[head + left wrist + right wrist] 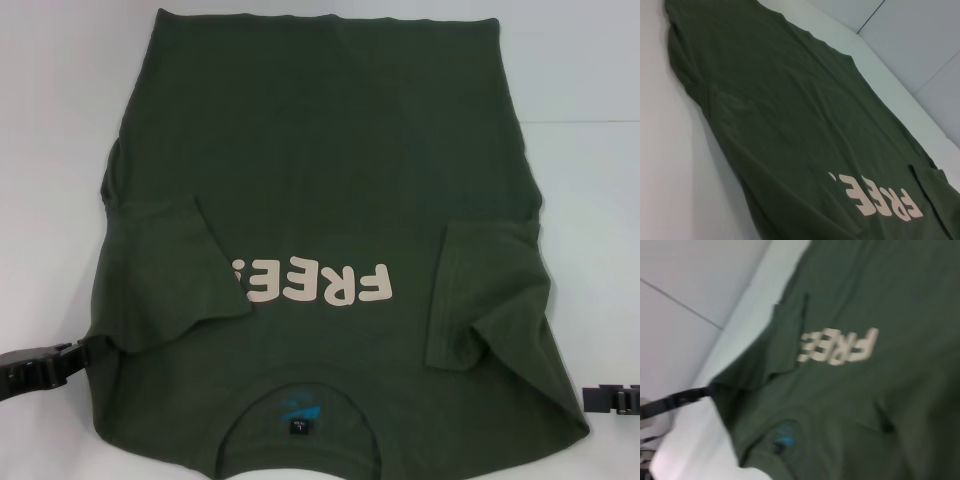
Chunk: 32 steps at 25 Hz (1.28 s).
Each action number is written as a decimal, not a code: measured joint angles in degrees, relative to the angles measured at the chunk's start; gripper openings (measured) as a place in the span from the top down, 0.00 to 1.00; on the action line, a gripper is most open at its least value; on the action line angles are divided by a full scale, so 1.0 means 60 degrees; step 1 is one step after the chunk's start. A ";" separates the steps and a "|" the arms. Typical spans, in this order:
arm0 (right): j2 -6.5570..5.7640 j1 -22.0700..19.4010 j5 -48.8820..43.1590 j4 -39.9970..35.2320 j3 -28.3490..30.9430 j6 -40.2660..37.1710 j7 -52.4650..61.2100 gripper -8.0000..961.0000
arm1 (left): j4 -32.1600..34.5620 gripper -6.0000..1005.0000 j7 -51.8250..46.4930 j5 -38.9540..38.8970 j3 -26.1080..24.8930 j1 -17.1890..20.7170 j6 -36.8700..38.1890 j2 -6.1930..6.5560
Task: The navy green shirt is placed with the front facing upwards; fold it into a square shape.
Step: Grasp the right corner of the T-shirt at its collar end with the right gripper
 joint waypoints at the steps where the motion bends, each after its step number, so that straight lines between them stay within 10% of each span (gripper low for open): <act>1: -0.0004 -0.0004 -0.0196 0.0000 0.0155 0.0026 0.0017 0.12 | -0.0011 0.97 0.0000 0.0000 0.0000 -0.0008 -0.0010 0.0000; 32: 0.0286 0.0521 -0.1336 0.0493 0.0354 0.1219 0.0205 0.11 | -0.0085 0.97 0.0001 0.0006 0.0016 -0.0113 -0.0004 0.0062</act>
